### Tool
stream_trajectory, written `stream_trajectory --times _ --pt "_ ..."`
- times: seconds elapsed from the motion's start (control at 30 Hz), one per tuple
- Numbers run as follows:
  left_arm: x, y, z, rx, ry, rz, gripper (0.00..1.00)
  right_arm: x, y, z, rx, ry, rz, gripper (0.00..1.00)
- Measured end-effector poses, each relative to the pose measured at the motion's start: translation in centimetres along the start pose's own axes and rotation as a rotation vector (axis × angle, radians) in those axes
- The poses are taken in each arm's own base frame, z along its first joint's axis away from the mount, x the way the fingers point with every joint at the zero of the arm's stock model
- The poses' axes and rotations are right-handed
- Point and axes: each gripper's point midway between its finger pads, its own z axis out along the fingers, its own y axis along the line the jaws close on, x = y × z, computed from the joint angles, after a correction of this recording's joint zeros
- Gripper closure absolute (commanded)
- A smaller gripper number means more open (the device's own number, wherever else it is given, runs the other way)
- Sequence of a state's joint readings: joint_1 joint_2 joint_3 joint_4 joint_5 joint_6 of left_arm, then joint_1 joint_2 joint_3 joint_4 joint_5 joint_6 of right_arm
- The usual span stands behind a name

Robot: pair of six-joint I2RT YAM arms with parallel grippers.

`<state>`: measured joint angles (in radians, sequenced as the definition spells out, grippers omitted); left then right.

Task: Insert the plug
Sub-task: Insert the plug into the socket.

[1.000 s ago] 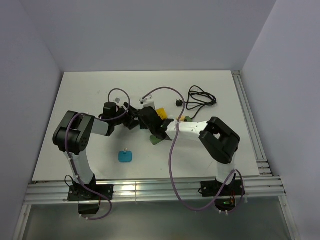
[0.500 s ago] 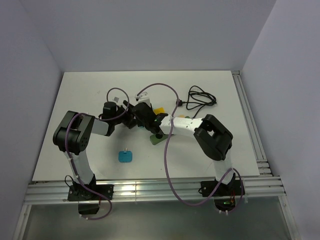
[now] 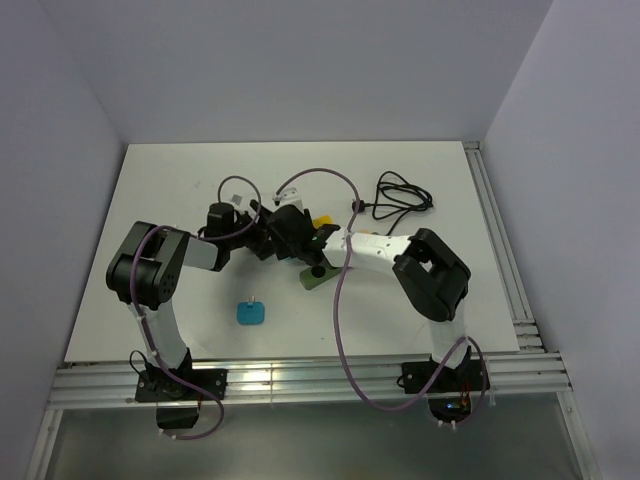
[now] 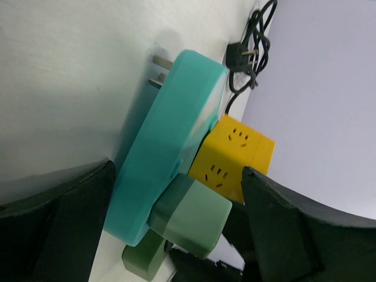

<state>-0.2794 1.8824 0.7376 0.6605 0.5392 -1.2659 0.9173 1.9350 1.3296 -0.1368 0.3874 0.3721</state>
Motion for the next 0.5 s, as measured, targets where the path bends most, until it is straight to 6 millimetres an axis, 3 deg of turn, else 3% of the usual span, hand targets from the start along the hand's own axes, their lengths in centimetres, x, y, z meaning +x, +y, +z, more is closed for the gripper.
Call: stream_trajectory --times 0.13,0.2,0.37,0.5 --pt "0.2 -0.3 0.0 -0.006 0.037 0.008 0.01 2.6 -0.5 -0.6 -0.007 0.110 -0.056 0.10" --pt "-0.2 -0.8 -0.1 -0.005 0.040 0.020 0.01 3.0 -0.6 -0.9 -0.012 0.136 -0.075 0.04" --pt "-2.4 -2.1 -1.2 0.003 -0.002 0.058 0.01 2.6 -0.2 -1.6 -0.044 0.143 -0.082 0.01" --pt "-3.8 -2.2 -2.6 -0.013 -0.040 0.082 0.00 0.9 -0.1 -3.9 -0.083 0.107 -0.059 0.00"
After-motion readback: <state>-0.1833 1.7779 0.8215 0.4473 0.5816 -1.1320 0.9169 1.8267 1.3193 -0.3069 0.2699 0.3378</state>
